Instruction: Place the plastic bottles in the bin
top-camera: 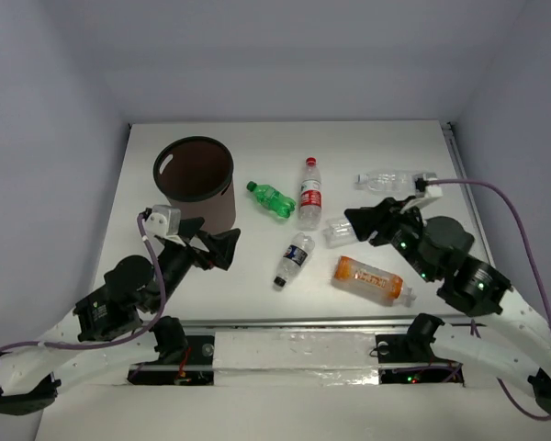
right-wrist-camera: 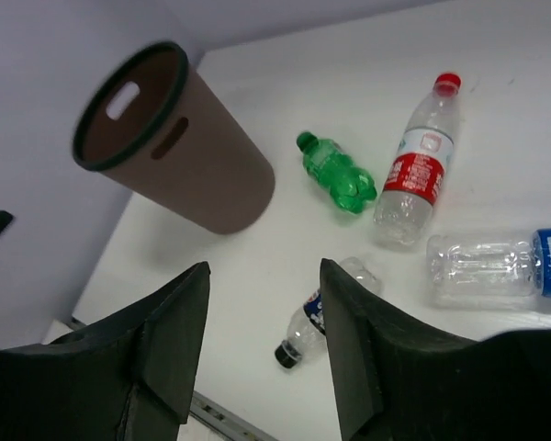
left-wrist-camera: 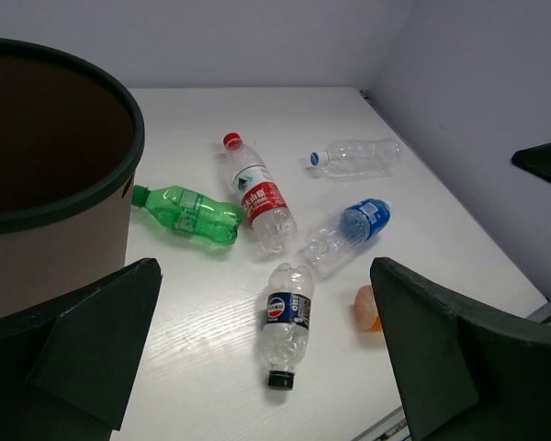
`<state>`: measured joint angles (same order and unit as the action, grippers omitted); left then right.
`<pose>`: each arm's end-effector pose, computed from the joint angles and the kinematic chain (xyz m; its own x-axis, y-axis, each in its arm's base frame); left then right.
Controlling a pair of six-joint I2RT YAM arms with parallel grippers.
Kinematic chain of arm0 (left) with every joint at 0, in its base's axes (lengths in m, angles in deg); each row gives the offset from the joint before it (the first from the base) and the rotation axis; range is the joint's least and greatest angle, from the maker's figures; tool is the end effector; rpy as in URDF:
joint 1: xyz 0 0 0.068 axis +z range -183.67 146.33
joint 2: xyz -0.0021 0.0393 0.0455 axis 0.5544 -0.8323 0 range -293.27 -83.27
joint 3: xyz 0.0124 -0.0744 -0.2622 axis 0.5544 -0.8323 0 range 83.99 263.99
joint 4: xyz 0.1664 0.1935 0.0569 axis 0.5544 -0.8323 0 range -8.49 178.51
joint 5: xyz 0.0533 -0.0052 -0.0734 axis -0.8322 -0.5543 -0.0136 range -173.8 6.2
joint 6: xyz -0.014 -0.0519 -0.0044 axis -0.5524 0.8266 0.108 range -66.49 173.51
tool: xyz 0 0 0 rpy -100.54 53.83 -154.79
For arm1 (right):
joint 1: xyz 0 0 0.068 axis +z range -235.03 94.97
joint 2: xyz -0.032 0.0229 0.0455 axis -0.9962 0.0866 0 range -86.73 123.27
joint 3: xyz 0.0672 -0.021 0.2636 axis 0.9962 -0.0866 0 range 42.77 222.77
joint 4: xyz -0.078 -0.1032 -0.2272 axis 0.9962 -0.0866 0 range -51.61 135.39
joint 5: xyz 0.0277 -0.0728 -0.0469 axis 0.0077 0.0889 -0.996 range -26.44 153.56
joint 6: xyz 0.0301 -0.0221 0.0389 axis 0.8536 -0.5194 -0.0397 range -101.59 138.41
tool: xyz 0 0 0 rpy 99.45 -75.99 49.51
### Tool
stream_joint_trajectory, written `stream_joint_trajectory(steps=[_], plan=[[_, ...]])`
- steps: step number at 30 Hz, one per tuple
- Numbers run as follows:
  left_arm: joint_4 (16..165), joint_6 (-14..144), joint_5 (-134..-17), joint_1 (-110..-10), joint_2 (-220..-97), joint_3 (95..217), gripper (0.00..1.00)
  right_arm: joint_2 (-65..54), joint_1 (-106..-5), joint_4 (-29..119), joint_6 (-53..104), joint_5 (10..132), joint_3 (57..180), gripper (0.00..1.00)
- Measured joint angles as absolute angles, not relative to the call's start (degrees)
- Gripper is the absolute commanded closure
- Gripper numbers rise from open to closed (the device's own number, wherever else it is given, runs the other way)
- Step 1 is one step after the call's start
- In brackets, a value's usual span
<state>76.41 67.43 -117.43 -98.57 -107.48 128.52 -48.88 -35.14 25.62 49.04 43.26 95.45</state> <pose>0.0564 -0.0738 0.3779 -0.0665 -0.3302 -0.9416 0.5209 0.7934 -0.3150 0.0997 0.0991 0.3869 -0.2997 0.3859 -0.8725 -0.3974 0.7809 0.4819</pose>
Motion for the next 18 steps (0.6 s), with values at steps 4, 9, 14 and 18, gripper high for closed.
stream_joint_trajectory(steps=[4,9,14,18], plan=[[76.4,67.6,-117.6,-98.2,-107.0,128.5,0.01,-39.0,-35.1,26.2,51.4,44.6,95.8,0.39],[76.8,68.5,-119.1,-98.0,-103.6,128.5,0.01,-27.8,-35.1,24.7,55.5,45.3,95.8,0.81],[78.5,68.7,-119.7,-97.7,-99.0,128.0,0.01,-24.0,-35.1,24.4,59.9,45.0,95.8,1.00],[79.3,68.7,-120.1,-97.5,-97.6,127.7,0.01,-19.5,-35.1,24.6,63.2,44.7,95.8,0.16]])
